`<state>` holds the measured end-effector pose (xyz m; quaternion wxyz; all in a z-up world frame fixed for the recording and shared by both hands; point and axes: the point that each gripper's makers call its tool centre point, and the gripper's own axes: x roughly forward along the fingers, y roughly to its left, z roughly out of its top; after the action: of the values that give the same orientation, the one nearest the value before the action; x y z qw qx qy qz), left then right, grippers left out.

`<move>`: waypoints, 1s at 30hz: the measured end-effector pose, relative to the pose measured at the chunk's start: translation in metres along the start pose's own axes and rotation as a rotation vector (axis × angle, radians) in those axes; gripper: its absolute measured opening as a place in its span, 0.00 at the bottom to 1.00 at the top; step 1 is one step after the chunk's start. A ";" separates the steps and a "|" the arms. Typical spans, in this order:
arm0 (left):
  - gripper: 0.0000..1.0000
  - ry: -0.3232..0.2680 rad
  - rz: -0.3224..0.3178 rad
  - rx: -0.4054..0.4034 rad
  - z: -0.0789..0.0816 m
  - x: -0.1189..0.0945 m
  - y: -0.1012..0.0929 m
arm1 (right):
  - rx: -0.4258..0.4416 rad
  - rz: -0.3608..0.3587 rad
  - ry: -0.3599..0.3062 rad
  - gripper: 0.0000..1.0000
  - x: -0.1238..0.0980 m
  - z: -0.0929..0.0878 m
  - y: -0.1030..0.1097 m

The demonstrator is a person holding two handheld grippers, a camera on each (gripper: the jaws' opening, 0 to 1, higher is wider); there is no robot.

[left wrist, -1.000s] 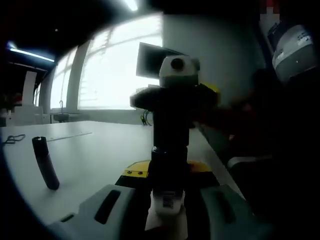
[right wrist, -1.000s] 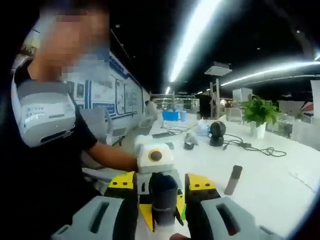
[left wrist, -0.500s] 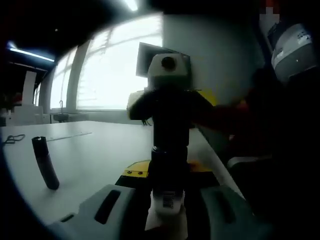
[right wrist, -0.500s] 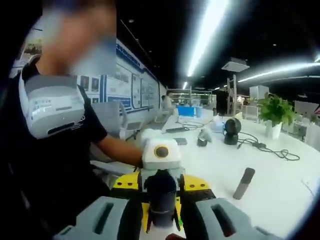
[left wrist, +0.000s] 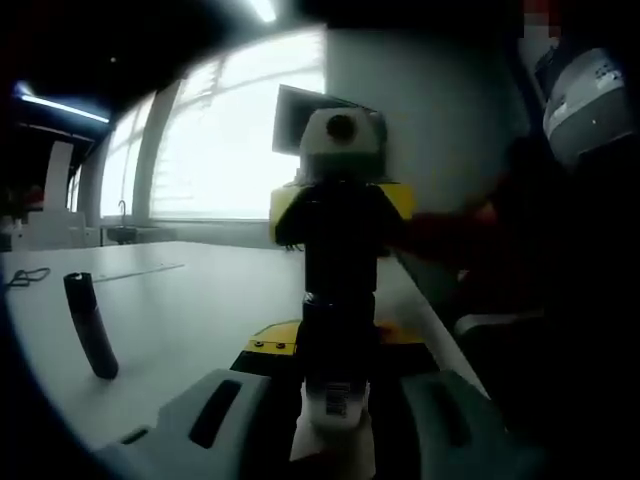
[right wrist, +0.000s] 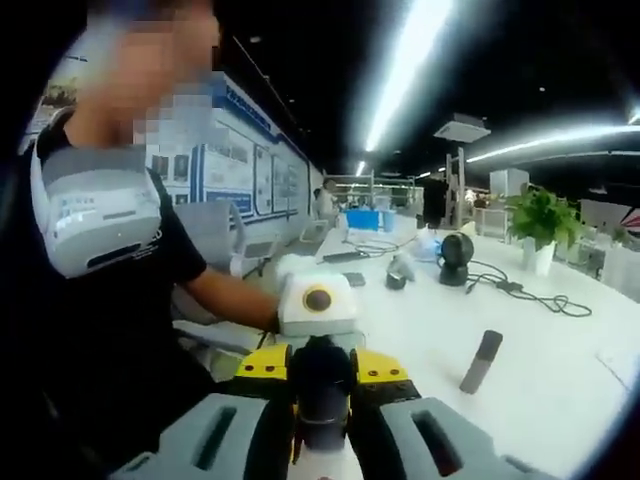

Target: Pick up cosmetic bottle twist off cap place on table pick up cap screw tight cap place on table

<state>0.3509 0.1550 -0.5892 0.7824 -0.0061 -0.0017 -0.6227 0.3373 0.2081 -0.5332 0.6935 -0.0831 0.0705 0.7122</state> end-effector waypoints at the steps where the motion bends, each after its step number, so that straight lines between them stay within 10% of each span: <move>1: 0.15 0.000 -0.001 0.001 0.000 0.000 0.000 | -0.001 -0.007 0.002 0.15 0.000 0.000 0.001; 30: 0.15 0.002 0.001 0.005 0.000 0.001 -0.001 | 0.054 -0.417 0.019 0.15 -0.007 -0.001 -0.011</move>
<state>0.3502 0.1540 -0.5891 0.7827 -0.0037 -0.0026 -0.6223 0.3485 0.2016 -0.5330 0.8273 -0.0839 0.0774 0.5501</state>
